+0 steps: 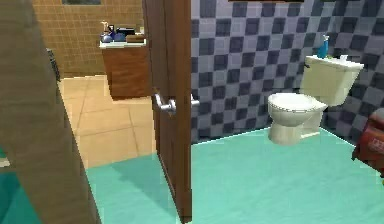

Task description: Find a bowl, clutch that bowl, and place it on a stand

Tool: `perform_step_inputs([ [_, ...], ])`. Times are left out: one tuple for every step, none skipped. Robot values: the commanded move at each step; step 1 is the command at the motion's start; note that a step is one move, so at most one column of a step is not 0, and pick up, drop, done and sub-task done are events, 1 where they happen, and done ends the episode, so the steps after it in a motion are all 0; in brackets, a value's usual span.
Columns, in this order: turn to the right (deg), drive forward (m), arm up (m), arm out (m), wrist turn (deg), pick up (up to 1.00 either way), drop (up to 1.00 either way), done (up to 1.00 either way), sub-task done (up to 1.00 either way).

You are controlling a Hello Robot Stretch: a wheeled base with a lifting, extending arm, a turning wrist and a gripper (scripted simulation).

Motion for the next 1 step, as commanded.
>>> perform_step_inputs([
  [0.0, 0.80, 0.00, 0.00, 0.0, 0.00, 0.00, 0.00, 0.00],
])
